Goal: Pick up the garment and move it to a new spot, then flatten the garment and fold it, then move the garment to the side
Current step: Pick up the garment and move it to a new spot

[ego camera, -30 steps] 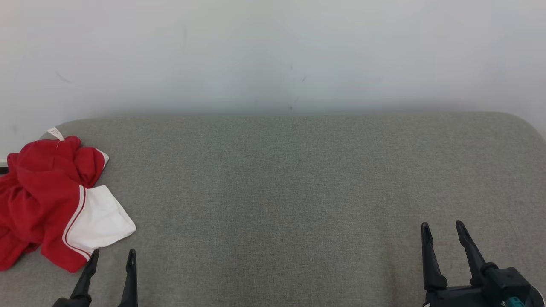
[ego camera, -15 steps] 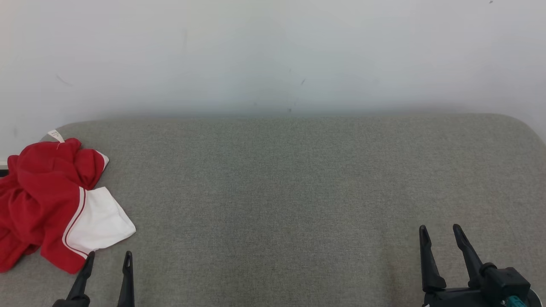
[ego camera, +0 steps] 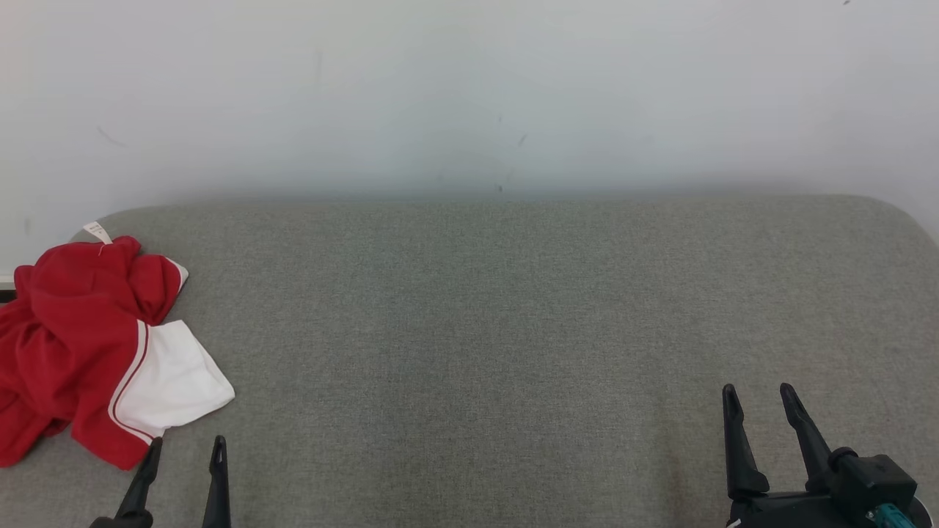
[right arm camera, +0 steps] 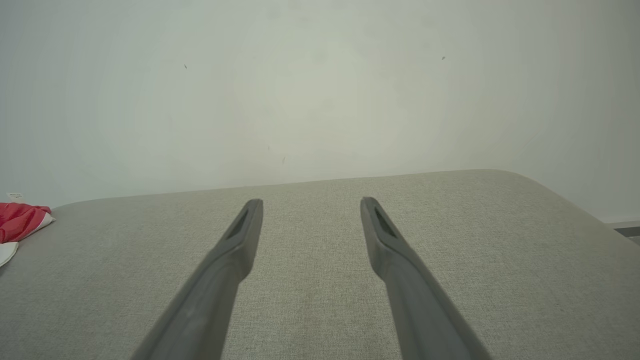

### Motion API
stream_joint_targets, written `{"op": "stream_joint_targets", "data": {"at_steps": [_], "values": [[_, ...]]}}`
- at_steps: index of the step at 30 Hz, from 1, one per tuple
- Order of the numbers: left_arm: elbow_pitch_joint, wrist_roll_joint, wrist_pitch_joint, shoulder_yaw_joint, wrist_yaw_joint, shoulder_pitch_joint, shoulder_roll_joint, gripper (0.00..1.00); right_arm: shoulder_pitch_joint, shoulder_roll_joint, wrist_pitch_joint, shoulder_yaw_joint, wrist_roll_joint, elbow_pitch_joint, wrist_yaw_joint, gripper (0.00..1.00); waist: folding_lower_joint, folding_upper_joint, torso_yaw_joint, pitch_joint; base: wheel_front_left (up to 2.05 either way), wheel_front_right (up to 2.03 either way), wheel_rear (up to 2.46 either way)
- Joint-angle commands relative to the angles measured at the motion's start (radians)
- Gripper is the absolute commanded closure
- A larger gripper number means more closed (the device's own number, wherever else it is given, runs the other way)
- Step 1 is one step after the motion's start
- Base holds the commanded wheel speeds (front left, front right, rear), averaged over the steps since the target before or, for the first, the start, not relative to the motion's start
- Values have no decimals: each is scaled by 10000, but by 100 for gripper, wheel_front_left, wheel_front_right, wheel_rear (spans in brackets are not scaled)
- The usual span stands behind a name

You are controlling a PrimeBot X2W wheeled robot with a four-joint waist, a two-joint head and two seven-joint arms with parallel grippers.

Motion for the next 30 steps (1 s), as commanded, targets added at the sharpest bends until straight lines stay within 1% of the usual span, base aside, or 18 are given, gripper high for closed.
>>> {"op": "stream_joint_targets", "data": {"at_steps": [1,5,12,14,16,30], "values": [[22,-50,19,-14,33,16,37,0,60,-17,4,17,102,7,-21,0,0,0,16,-10,0,0,0],[63,-119,34,-46,53,-22,32,0,135,-17,-30,-40,116,20,-21,0,0,0,127,-20,0,0,0],[79,-153,41,-36,140,-54,87,0,214,-17,-60,76,247,63,-21,0,0,0,648,10,0,0,0],[99,-212,44,7,194,-29,97,0,255,-15,-64,118,284,114,-21,0,0,0,901,12,0,0,0],[134,-255,73,30,202,-25,150,0,271,-17,-83,112,354,177,-21,0,0,0,1379,40,0,0,0],[71,-331,146,83,520,89,206,0,233,-17,-191,279,503,502,-21,0,0,0,3533,84,0,0,0]]}}
